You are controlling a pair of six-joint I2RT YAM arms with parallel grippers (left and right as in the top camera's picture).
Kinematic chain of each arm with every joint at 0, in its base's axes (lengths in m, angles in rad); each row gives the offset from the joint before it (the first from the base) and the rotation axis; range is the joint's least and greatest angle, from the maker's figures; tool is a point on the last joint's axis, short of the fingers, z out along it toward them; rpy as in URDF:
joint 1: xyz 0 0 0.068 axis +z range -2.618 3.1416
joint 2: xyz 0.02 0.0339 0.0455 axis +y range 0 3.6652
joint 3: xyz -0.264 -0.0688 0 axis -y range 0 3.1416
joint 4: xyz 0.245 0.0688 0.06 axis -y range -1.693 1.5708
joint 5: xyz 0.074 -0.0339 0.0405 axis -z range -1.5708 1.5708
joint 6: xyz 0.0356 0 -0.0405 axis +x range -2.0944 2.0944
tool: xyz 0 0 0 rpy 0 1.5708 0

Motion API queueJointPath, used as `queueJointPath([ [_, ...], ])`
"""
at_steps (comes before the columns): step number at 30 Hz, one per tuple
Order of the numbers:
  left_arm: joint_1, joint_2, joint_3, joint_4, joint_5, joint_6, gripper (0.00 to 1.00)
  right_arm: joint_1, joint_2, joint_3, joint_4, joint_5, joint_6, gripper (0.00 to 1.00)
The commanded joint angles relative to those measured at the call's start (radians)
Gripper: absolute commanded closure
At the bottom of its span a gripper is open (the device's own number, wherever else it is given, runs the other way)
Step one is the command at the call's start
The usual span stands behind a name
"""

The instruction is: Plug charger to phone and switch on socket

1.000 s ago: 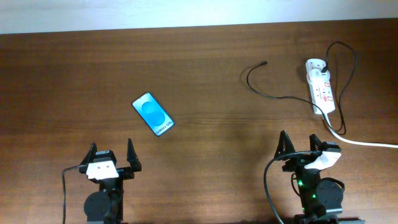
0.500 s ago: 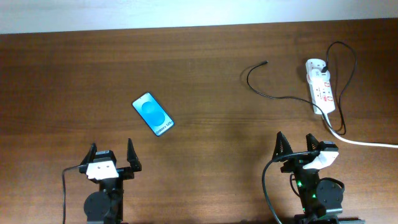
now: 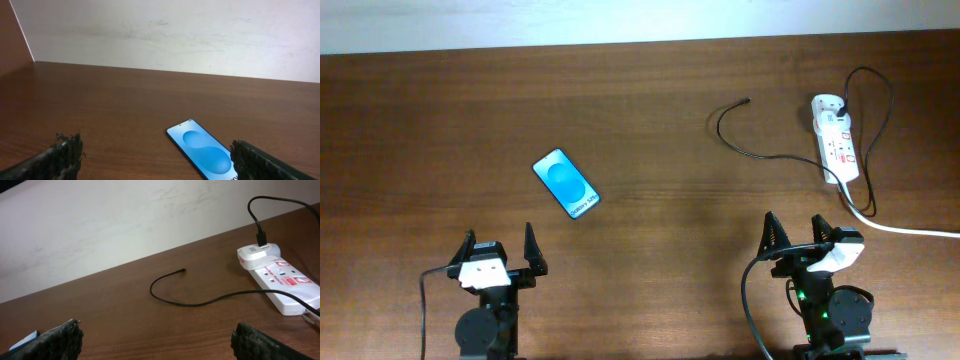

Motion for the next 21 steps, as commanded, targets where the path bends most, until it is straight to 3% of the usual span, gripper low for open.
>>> queueJointPath([
  [1,0.002,-0.008,-0.002,0.000,-0.031,0.019,0.01,-0.007,-0.004,-0.007,-0.001,-0.013,-0.011,0.01],
  [3,0.002,-0.008,-0.002,0.008,-0.030,0.019,0.01,-0.007,-0.004,-0.007,-0.001,-0.013,-0.011,0.01],
  [6,0.002,-0.008,0.010,0.068,0.108,0.008,0.01,-0.007,-0.004,-0.007,-0.001,-0.013,-0.011,0.01],
  [12,0.002,0.058,0.220,-0.175,0.130,0.006,0.01,-0.007,-0.004,-0.007,-0.001,-0.013,-0.011,0.01],
  [18,0.002,0.327,0.457,-0.215,0.207,-0.124,0.01,-0.007,-0.004,-0.007,-0.001,-0.013,-0.011,0.01],
  [21,0.002,0.511,0.591,-0.235,0.236,-0.129,0.01,-0.007,-0.004,-0.007,-0.001,-0.013,-0.011,0.01],
])
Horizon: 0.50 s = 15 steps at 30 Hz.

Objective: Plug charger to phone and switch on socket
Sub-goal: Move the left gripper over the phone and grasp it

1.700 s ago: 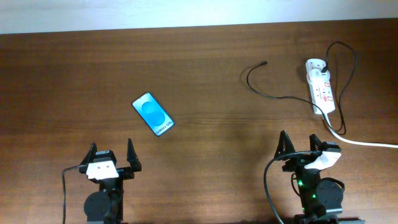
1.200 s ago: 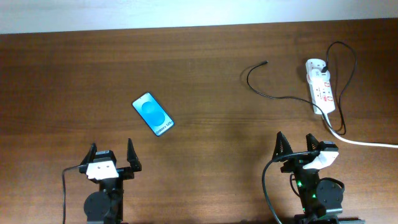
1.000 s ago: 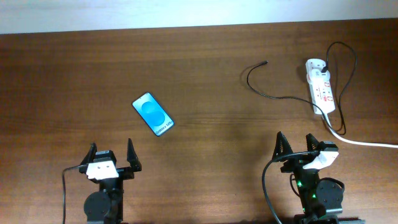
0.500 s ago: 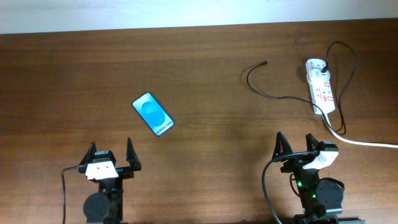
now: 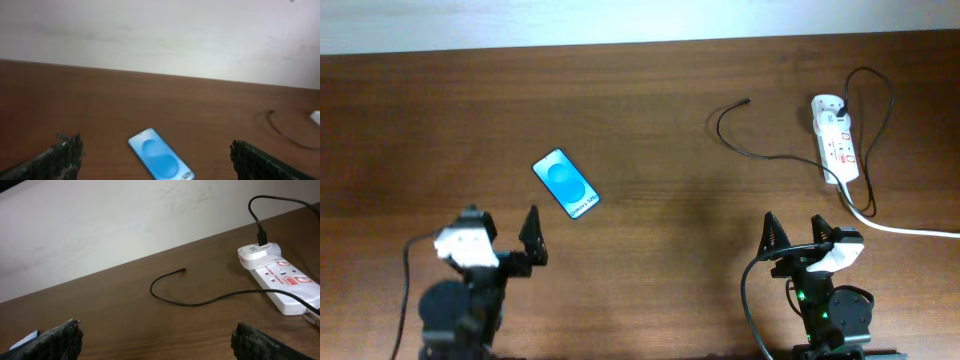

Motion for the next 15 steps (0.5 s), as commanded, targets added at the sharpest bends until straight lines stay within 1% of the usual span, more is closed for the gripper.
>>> queueJointPath([
  [1,0.002,0.183,0.159,-0.045,0.047,-0.057,0.01,-0.007,-0.005,-0.007,-0.001,-0.010,-0.011,0.01],
  [2,0.002,0.232,0.203,-0.071,0.048,-0.076,0.01,-0.007,-0.005,-0.007,-0.001,-0.010,-0.011,0.01],
  [3,0.002,0.320,0.289,-0.134,0.049,-0.106,0.01,-0.007,-0.005,-0.007,-0.001,-0.010,-0.011,0.01],
  [6,0.002,0.543,0.530,-0.299,0.055,-0.108,0.01,-0.007,-0.005,-0.007,-0.001,-0.010,-0.011,0.01],
  [8,0.001,0.706,0.704,-0.366,0.058,-0.108,0.01,-0.007,-0.005,-0.007,-0.001,-0.010,-0.011,0.01],
  [9,0.001,0.783,0.790,-0.401,0.087,-0.107,0.01,-0.007,-0.005,-0.007,-0.001,-0.010,-0.011,0.01],
  [10,0.001,0.817,0.829,-0.419,0.112,-0.107,0.01,-0.007,-0.005,-0.007,-0.001,-0.010,-0.011,0.01],
  [11,0.001,0.882,0.898,-0.459,0.174,-0.107,0.01,-0.007,-0.005,-0.007,-0.001,-0.010,-0.011,0.01],
  [12,0.001,0.922,0.927,-0.459,0.214,-0.108,0.01,-0.007,-0.005,-0.007,-0.001,-0.010,-0.011,0.01],
  [15,0.001,1.022,0.937,-0.448,0.348,-0.108,0.01,-0.007,-0.005,-0.007,-0.001,-0.010,-0.011,0.01],
])
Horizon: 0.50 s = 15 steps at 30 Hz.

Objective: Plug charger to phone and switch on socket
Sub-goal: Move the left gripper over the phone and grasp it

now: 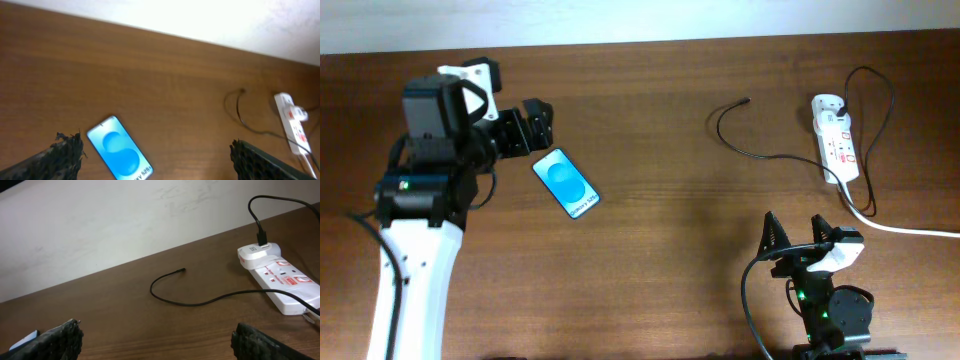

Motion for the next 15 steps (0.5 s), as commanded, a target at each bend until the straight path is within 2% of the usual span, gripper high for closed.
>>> queueJointPath([
  [1,0.000,0.082,0.022,0.014,0.154,-0.013,0.01,-0.006,-0.006,-0.007,-0.001,-0.009,-0.011,0.01],
  [2,-0.003,0.100,0.022,0.018,0.137,-0.019,0.01,-0.006,-0.006,-0.007,-0.001,-0.009,-0.011,0.01],
  [6,-0.046,0.156,0.026,-0.010,-0.122,-0.249,0.01,-0.006,-0.006,-0.007,-0.001,-0.009,-0.011,0.01],
  [8,-0.071,0.192,0.032,-0.016,-0.202,-0.353,0.00,-0.006,-0.006,-0.007,-0.001,-0.009,-0.011,0.01],
  [11,-0.121,0.286,0.055,-0.036,-0.293,-0.395,0.00,-0.006,-0.006,-0.007,-0.002,-0.009,-0.011,0.01],
  [12,-0.140,0.336,0.078,-0.084,-0.369,-0.445,0.00,-0.006,-0.006,-0.007,-0.001,-0.009,-0.011,0.01],
  [15,-0.152,0.422,0.111,-0.154,-0.378,-0.494,0.01,-0.006,-0.006,-0.007,-0.001,-0.009,-0.011,0.02],
])
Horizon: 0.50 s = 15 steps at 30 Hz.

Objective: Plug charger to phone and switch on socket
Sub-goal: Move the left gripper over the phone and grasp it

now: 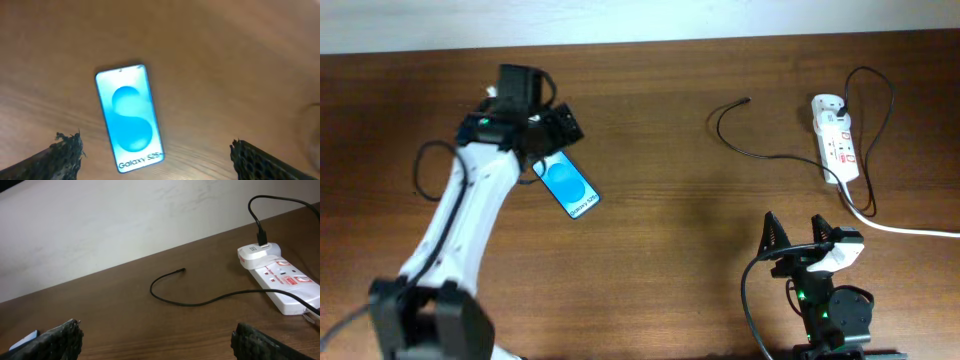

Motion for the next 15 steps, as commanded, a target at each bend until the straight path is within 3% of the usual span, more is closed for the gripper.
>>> queueJointPath([
  [1,-0.006,0.095,0.040,-0.025,-0.058,-0.090,0.01,-0.006,-0.006,-0.007,-0.001,-0.009,-0.011,0.01],
  [4,-0.006,0.167,0.040,-0.022,-0.044,-0.093,0.01,-0.006,-0.006,-0.007,-0.001,-0.009,-0.011,0.01],
  [8,-0.003,0.253,0.040,-0.016,-0.029,-0.214,0.01,-0.006,-0.006,-0.007,-0.001,-0.009,-0.011,0.01],
  [15,-0.003,0.383,0.040,0.010,0.079,-0.217,0.01,-0.006,-0.006,-0.007,-0.001,-0.009,-0.011,0.01],
])
